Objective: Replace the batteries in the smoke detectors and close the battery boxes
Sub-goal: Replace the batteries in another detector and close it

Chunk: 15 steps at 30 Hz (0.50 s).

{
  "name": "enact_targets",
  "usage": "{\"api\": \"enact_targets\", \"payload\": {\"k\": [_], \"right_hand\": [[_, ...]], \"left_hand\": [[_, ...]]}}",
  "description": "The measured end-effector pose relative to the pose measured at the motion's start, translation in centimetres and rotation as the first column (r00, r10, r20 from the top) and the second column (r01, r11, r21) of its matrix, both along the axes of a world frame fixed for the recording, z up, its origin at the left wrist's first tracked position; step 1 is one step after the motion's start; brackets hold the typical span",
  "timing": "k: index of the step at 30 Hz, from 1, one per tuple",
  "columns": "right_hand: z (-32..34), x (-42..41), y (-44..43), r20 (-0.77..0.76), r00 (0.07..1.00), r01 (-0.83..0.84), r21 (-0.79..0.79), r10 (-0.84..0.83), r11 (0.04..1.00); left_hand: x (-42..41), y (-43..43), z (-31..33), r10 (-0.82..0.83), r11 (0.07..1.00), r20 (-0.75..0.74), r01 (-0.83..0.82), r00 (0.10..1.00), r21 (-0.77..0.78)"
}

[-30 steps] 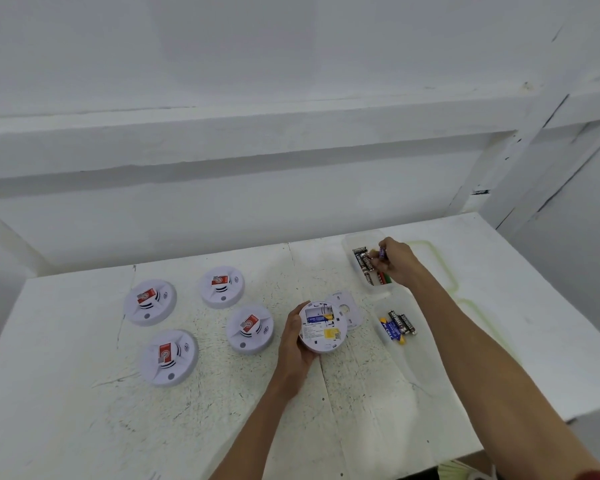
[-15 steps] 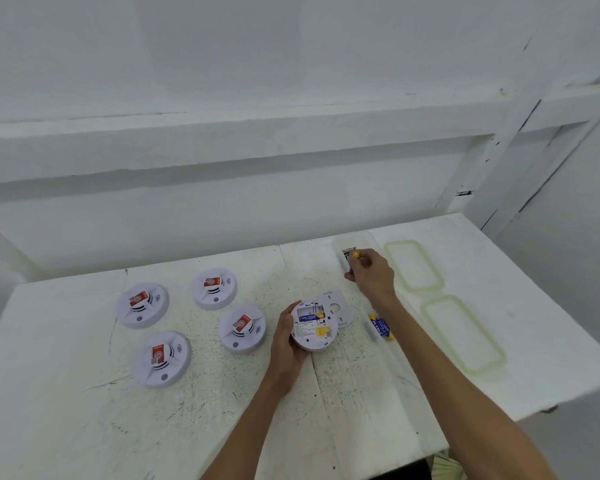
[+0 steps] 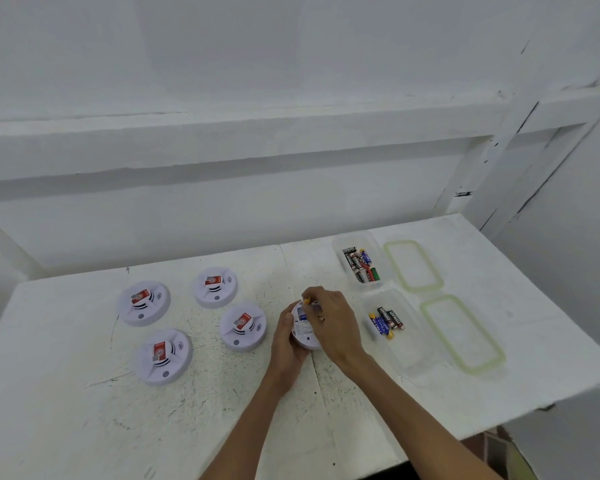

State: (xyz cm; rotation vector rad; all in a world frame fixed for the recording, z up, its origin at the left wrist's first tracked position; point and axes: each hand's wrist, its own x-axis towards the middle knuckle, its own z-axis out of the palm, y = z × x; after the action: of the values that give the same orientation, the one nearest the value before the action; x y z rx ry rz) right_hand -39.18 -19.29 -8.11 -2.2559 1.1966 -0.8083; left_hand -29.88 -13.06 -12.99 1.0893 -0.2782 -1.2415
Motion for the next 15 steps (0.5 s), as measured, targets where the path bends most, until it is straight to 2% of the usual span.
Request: {"api": "enact_targets", "payload": {"k": [3,5,9,15], "right_hand": [[-0.69,0.12,0.15,-0.005,1.000,-0.004,-0.066,0.004,0.998],[-0.64,0.16,0.30,0.033,0.999,-0.011,-0.038,0.012,0.999],[-0.15,-0.07,0.71,0.104,0.994,0.004,0.126,-0.018,0.992],[-0.93,-0.20,0.94,0.208,0.938,0.197,0.334,-0.276,0.922]], "left_hand": [[0.09,0.12,0.20,-0.016,1.000,-0.017,0.016,1.000,-0.023],[0.12,0.19,0.17,-0.019,0.999,-0.005,0.019,1.000,-0.029],[0.05,0.19,-0.02,-0.018,1.000,0.021,0.018,1.000,-0.009],[0.03,0.11,0.07,-0.004,1.000,0.025,0.004,1.000,-0.002]]}}
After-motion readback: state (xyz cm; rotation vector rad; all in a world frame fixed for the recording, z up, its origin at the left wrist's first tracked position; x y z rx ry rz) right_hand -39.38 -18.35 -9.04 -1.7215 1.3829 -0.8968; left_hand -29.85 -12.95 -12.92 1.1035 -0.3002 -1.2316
